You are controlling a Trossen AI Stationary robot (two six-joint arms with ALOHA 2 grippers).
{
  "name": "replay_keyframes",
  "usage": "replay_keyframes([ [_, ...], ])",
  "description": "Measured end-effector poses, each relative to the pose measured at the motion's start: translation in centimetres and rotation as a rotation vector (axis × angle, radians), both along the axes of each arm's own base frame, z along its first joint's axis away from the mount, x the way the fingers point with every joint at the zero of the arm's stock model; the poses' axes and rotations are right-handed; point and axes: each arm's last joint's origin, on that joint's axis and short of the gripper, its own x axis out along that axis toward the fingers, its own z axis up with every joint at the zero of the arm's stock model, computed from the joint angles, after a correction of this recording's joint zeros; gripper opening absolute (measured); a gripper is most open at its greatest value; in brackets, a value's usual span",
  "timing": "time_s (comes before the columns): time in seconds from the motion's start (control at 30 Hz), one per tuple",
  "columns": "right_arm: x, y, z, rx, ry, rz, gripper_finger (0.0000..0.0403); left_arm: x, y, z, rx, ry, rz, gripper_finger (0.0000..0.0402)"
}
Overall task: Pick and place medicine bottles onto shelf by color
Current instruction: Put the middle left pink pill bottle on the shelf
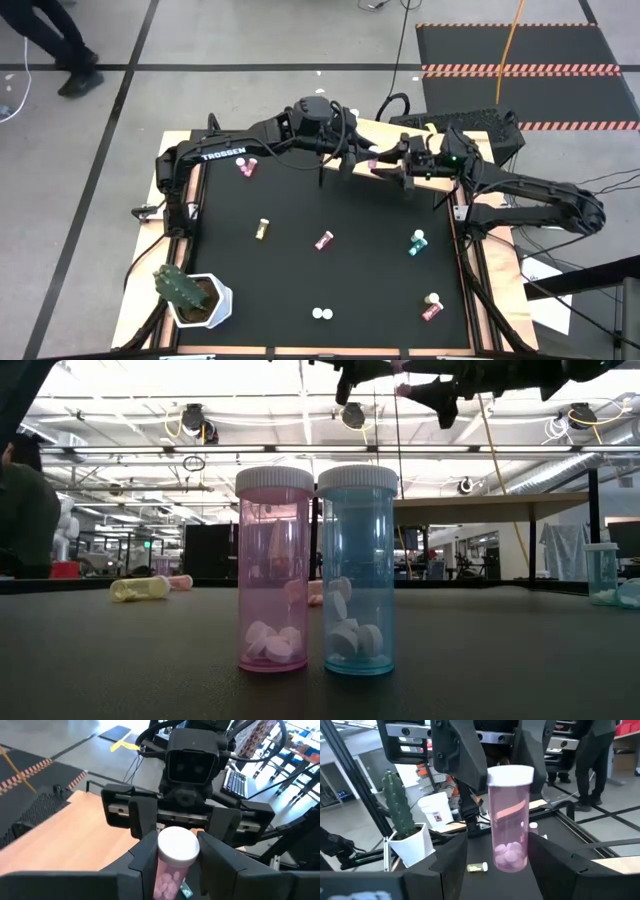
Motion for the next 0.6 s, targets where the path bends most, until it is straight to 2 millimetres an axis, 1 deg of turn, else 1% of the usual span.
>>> replay_keyframes([
  [0.07,0.12,0.0,-0.04,0.003,-0.002,0.002,0.0189,-0.01,-0.04,-0.07,-0.012,0.008,0.001,0.0129],
  [0.13,0.13,0.0,-0.02,0.023,-0.005,0.001,0.0174,0.02,-0.2,-0.12,-0.016,0.013,-0.001,0.0129],
  [0.23,0.14,0.01,0.0,0.048,-0.008,0.003,0.0142,0.05,-0.42,-0.2,-0.027,0.022,-0.004,0.0129],
  [0.4,0.13,0.02,0.17,0.07,-0.024,0.007,0.0092,0.04,-0.47,-0.19,-0.099,0.026,-0.008,0.0129],
  [0.5,0.13,0.02,0.2,0.074,-0.027,0.007,0.0078,0.05,-0.46,-0.14,-0.115,0.023,-0.004,0.0129],
  [0.6,0.13,0.02,0.31,0.086,-0.038,0.007,0.0077,0.1,-0.45,0.03,-0.134,0.007,0.001,0.0129],
])
